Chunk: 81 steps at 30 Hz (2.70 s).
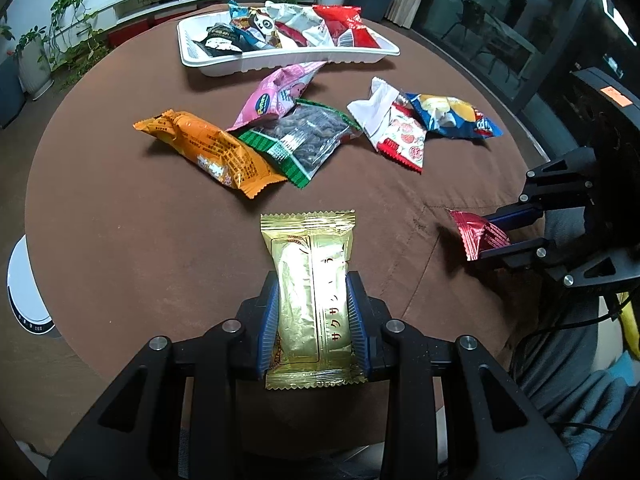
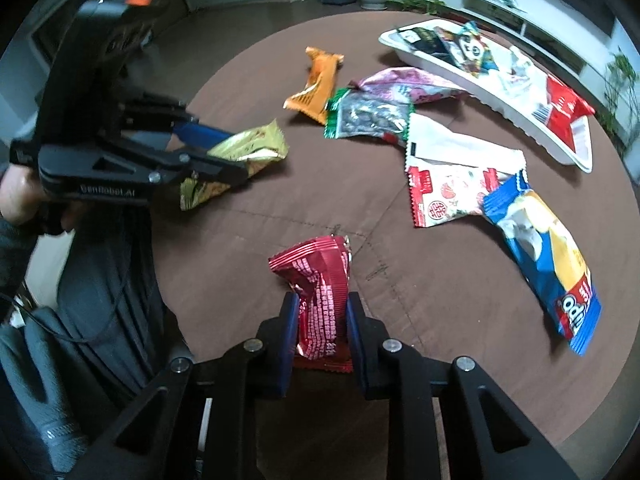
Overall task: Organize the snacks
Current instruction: 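Carry both packets to the white tray and release them inside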
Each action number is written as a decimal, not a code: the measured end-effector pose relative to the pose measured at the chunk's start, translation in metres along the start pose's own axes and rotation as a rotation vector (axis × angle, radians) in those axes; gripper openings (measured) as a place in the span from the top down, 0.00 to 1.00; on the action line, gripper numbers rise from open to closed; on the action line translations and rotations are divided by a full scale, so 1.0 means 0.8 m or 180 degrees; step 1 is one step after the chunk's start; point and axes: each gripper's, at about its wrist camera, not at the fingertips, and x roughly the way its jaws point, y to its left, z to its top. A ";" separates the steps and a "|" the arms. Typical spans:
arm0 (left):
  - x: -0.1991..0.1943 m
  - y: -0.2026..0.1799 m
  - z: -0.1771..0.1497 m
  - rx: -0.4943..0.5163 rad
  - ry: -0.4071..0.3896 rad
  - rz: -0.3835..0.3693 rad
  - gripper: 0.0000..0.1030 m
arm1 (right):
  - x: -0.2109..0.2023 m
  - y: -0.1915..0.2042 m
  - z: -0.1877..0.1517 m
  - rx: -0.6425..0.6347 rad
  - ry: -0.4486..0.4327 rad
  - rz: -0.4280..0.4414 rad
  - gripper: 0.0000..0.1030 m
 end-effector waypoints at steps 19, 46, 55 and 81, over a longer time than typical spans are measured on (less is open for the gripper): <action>-0.049 0.044 0.074 -0.0316 -0.0489 -0.0254 0.71 | -0.066 -0.118 -0.008 0.1132 -0.0702 0.0242 0.76; 0.032 0.175 0.351 -0.0649 -0.0677 0.0091 0.71 | -0.044 -0.258 0.259 0.1732 -0.1095 -0.0033 0.76; 0.108 0.180 0.363 -0.0642 -0.0470 0.0128 0.71 | 0.010 -0.265 0.277 0.1697 -0.0817 -0.0220 0.75; 0.146 0.174 0.352 -0.0596 -0.0368 0.0225 0.58 | 0.041 -0.274 0.273 0.1690 -0.0606 -0.0438 0.68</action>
